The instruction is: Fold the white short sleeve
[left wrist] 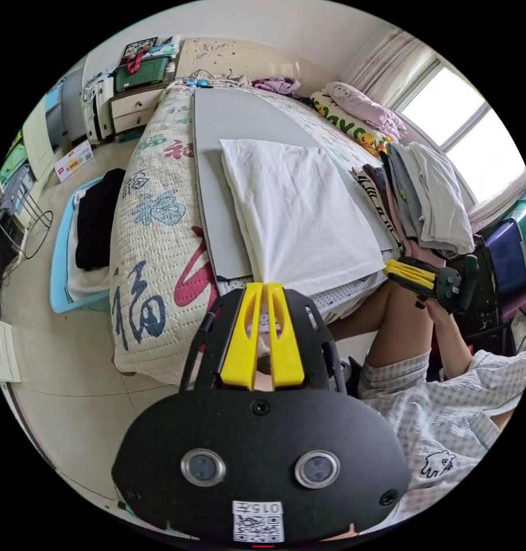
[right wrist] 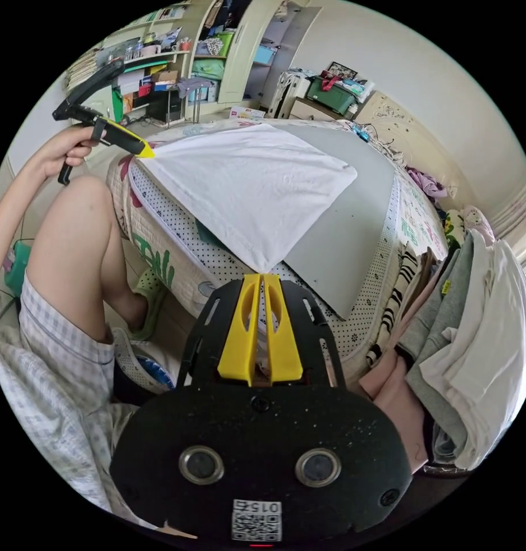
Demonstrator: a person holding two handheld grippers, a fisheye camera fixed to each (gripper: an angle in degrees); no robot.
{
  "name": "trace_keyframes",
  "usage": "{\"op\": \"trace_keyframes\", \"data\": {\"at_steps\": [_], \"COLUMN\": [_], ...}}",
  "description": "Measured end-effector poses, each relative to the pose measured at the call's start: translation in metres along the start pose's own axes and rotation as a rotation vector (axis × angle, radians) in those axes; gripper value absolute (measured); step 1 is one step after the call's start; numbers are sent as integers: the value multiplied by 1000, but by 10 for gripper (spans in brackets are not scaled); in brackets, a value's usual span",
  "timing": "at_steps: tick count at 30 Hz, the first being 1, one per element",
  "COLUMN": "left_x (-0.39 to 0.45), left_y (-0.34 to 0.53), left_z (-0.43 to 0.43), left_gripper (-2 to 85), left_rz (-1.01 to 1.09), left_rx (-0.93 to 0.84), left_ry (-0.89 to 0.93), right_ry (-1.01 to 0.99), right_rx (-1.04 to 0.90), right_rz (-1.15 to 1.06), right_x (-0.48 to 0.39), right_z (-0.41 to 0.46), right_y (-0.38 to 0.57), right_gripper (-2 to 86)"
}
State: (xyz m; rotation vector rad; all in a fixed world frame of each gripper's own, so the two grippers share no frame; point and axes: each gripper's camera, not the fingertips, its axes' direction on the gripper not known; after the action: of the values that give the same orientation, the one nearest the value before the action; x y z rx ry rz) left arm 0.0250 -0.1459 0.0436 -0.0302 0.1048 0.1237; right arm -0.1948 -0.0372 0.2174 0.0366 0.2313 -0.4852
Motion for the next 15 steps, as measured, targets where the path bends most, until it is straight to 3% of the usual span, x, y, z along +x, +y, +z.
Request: {"op": "trace_keyframes", "data": {"at_steps": [4,8,12,15], "left_x": [-14,-38,-61,-78], "left_y": [-3,-18,-68,-115], "left_z": [-5,-30,-32,-11], "left_gripper": [41,68,96,110], "left_rz": [5,-6,16,4], "left_rx": [-27,80,192,180], "left_ry": [64,59,88,127], "right_ry": [-171,-397,-402,-419], "right_rx": [21,204,276,273], "right_rz": [96,249,373,415], "right_x": [38,112,175,204], "right_z": [-18,-52,-55,-40], "right_y": [4,14,-15,-52], "right_gripper": [47,73,87,115]}}
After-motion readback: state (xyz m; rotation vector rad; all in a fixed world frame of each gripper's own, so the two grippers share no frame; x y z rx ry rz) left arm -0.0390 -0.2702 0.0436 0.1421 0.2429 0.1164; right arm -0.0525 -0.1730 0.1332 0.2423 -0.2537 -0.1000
